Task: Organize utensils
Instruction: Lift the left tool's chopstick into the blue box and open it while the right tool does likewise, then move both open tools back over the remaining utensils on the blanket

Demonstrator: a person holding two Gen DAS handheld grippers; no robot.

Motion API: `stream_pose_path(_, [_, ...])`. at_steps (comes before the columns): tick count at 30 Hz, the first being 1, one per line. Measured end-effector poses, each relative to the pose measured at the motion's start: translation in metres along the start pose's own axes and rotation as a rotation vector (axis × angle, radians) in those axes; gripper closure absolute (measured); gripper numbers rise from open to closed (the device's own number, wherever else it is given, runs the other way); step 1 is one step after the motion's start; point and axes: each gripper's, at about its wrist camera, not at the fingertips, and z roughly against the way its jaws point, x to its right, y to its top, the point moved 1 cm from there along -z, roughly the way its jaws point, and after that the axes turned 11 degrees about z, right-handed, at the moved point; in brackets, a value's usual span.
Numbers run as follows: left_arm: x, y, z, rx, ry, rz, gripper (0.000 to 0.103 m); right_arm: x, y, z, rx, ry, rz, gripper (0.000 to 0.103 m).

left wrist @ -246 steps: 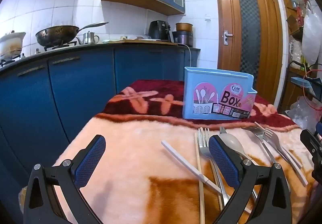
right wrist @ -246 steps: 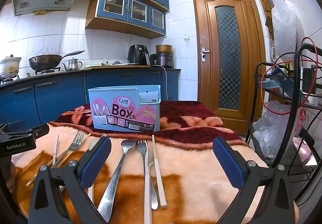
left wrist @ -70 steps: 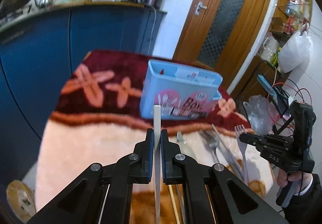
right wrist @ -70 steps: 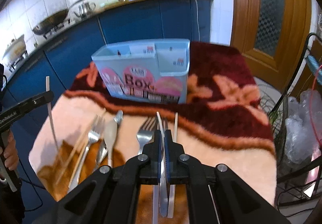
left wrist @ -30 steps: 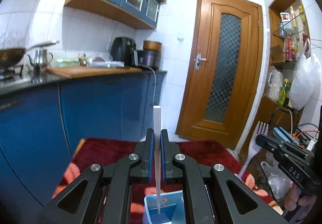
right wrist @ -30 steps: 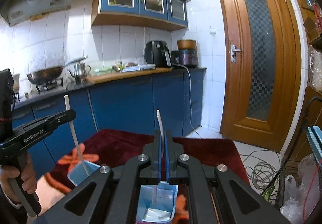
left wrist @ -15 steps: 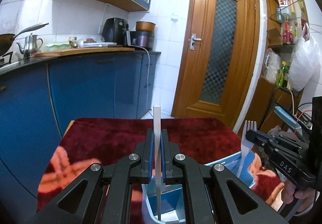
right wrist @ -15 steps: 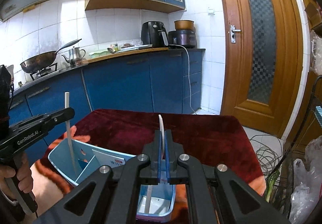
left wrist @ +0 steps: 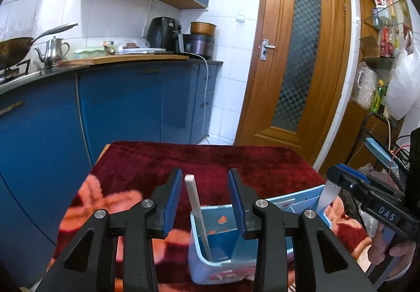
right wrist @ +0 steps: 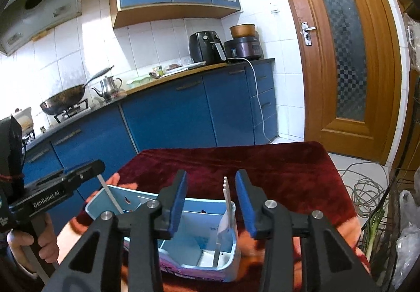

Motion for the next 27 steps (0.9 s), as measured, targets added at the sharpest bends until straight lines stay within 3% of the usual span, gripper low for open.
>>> stream_pose_path(15, [0.013,-0.007,0.057,-0.019,-0.012,-0.042,0.061,-0.010,-0.001,0.064,-0.036,-0.016,-0.023,0.054])
stream_pose_path(27, [-0.004,-0.026,0.098,-0.131,0.030,-0.039,0.060,-0.033,-0.020,0.095,-0.155,0.020,-0.008,0.047])
